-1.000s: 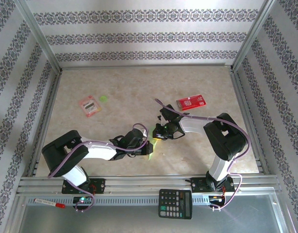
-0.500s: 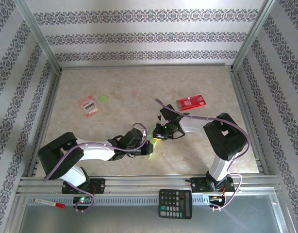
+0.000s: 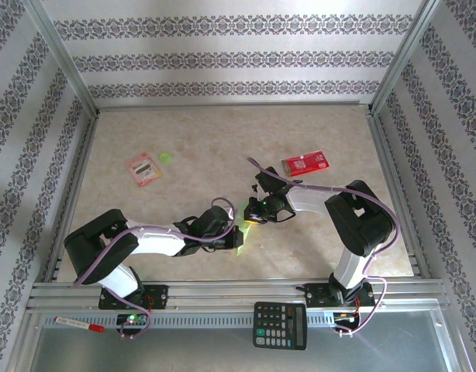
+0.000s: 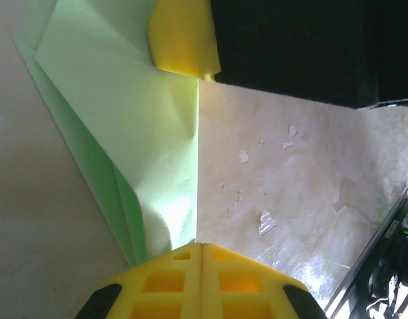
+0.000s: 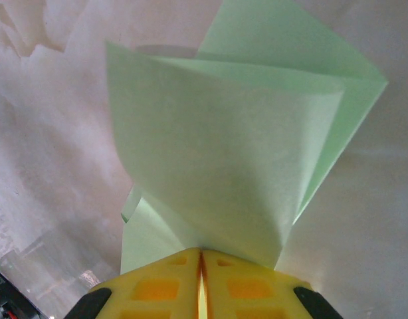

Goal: Fold a paper plane with a square sheet of paper (pick it up from the middle)
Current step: Perform the fifth fold on the wing at the bottom-center of the table.

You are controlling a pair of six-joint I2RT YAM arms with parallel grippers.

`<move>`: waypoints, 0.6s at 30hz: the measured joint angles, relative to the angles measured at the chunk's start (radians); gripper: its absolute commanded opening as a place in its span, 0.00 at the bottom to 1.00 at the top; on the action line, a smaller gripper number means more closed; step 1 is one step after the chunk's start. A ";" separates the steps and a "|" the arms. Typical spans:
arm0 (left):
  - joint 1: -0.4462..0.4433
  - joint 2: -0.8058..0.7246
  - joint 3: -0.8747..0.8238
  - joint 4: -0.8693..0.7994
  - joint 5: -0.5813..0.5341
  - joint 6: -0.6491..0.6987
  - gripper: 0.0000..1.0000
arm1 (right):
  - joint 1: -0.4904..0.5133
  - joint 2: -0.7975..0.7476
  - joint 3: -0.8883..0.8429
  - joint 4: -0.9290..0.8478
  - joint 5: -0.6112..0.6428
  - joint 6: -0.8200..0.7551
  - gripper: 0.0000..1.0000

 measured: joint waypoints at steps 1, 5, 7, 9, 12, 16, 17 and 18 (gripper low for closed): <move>0.005 0.000 0.000 -0.002 0.003 0.003 0.03 | 0.000 0.000 0.000 0.000 -0.001 0.000 0.12; 0.012 -0.003 0.000 -0.004 0.021 0.018 0.09 | 0.000 0.000 0.000 0.006 -0.006 0.000 0.12; 0.012 -0.017 0.000 -0.005 0.030 0.018 0.11 | 0.000 0.000 0.000 0.007 -0.007 0.000 0.12; 0.012 -0.049 -0.003 -0.005 0.039 0.018 0.13 | 0.000 0.000 0.000 0.007 -0.007 0.000 0.12; 0.012 -0.115 -0.014 -0.003 0.045 0.010 0.14 | 0.000 0.000 0.000 0.007 -0.007 0.000 0.12; 0.006 -0.153 -0.021 -0.004 0.045 -0.003 0.14 | 0.000 0.000 0.000 0.008 -0.007 0.000 0.12; 0.003 -0.151 -0.021 -0.004 0.046 -0.006 0.14 | 0.000 0.000 0.000 0.008 -0.007 0.000 0.12; -0.002 -0.148 -0.022 -0.004 0.047 -0.009 0.14 | 0.000 0.000 0.000 0.007 -0.007 0.000 0.12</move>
